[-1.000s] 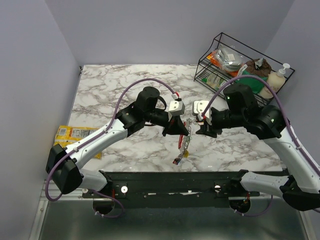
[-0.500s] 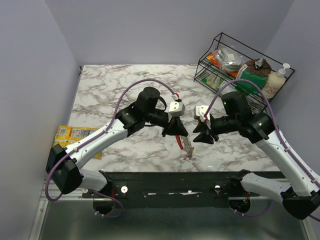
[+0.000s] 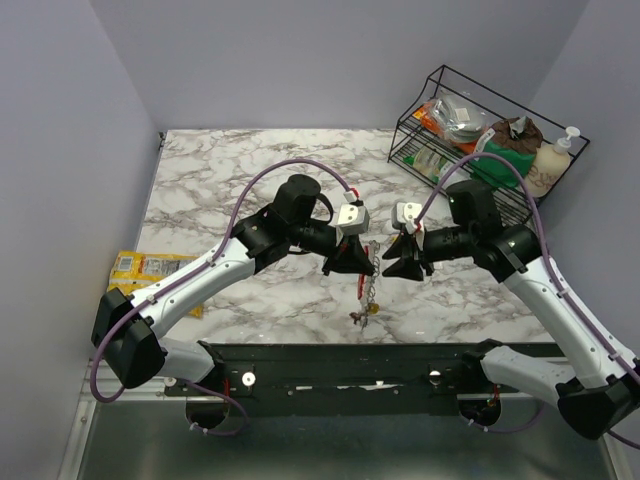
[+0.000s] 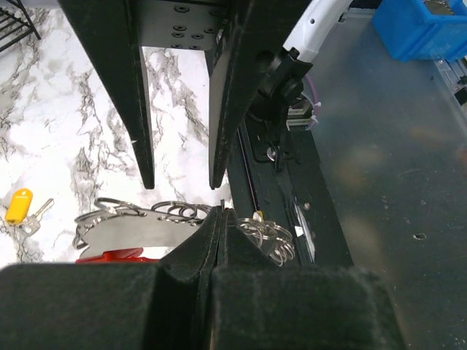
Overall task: Remove the keys from the keyring
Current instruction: Remove the key from the keyring.
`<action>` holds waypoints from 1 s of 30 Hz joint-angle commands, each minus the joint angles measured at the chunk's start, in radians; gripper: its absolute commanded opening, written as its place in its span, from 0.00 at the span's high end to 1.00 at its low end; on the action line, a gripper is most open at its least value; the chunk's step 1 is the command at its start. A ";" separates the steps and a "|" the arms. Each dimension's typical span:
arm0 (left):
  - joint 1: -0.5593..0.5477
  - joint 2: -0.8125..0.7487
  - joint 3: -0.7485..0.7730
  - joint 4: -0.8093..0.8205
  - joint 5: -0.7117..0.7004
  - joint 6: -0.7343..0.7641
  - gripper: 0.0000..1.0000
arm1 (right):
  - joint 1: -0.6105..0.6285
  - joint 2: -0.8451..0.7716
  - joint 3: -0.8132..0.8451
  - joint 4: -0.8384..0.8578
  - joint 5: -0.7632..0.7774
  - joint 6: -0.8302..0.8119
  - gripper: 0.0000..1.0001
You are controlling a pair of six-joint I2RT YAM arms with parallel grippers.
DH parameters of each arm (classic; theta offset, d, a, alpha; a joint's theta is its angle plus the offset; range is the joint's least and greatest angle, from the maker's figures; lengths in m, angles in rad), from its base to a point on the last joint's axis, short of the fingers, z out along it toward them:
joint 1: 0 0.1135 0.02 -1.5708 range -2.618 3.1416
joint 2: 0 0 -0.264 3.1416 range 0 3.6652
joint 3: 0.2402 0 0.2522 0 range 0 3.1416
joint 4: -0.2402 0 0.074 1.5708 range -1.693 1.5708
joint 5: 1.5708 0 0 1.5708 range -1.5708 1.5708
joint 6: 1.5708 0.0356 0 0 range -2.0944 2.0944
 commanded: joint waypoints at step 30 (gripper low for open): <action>0.000 -0.005 0.075 -0.016 0.058 0.015 1.00 | -0.024 0.124 -0.050 0.017 -0.292 -0.050 0.46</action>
